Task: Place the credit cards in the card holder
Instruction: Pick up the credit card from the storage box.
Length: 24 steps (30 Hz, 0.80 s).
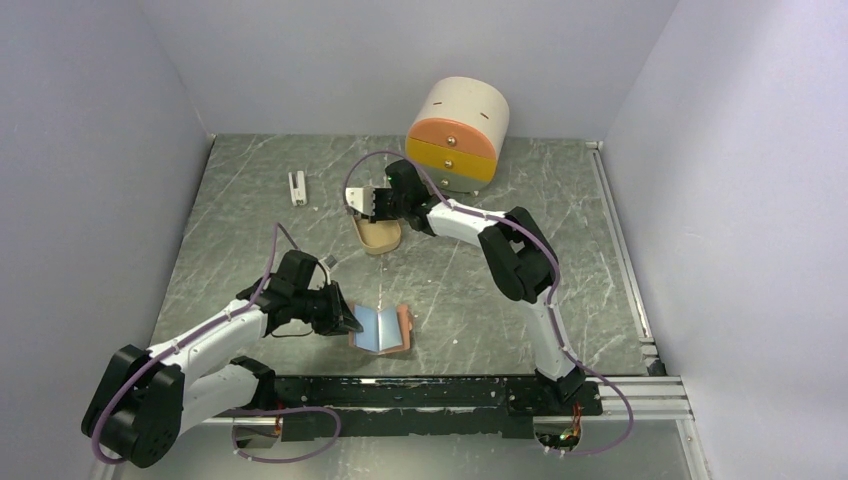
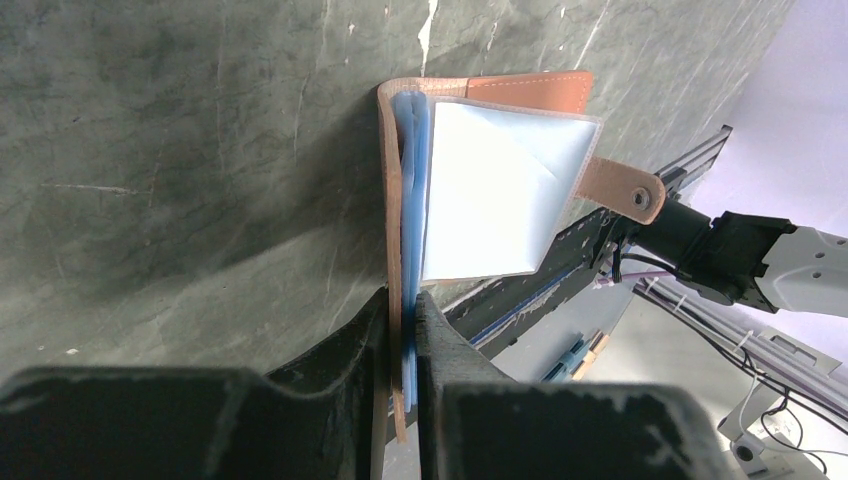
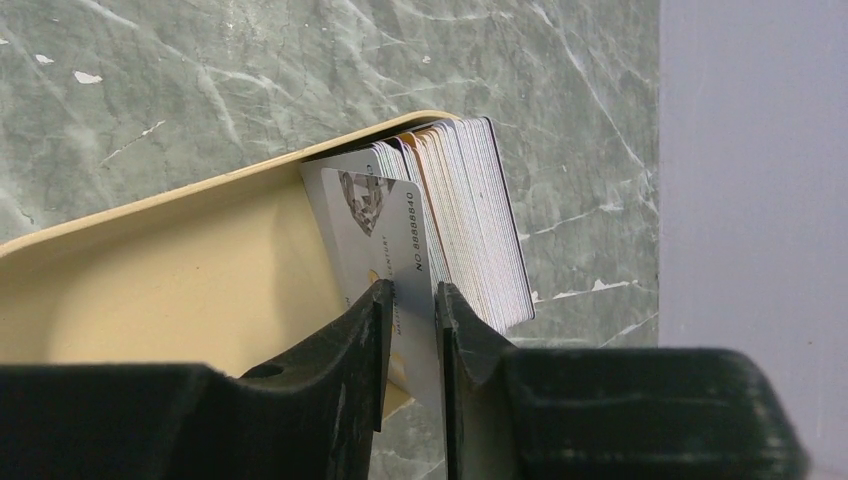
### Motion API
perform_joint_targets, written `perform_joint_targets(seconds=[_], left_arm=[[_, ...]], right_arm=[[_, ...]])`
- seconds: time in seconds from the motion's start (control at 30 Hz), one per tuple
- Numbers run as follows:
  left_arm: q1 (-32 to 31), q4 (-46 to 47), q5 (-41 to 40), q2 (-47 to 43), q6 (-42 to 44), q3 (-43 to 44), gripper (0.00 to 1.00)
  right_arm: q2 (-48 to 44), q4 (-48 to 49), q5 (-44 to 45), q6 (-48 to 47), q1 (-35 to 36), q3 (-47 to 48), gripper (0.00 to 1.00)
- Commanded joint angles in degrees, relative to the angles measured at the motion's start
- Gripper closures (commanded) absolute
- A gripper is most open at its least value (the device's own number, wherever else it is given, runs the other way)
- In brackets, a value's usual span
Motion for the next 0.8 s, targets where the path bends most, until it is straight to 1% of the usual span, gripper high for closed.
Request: perform_joint_targets(seconds=[0.0, 0.37, 0.77], left_arm=[[0.49, 1.98, 1.25, 0.21, -0.57, -0.21, 0.82], [0.49, 1.76, 1.12, 0.06, -0.54, -0.22, 0.82], [0.5, 2.34, 1.32, -0.49, -1.08, -0.51, 0.82]], right_arm=[[-2.71, 0.39, 0.39, -0.65, -0.72, 1.01, 0.76], [-2.96, -0.17, -0.15, 0.11, -1.08, 1.37, 0.88], [-5.75, -2.93, -0.85, -0.29, -1.12, -0.95, 0.9]])
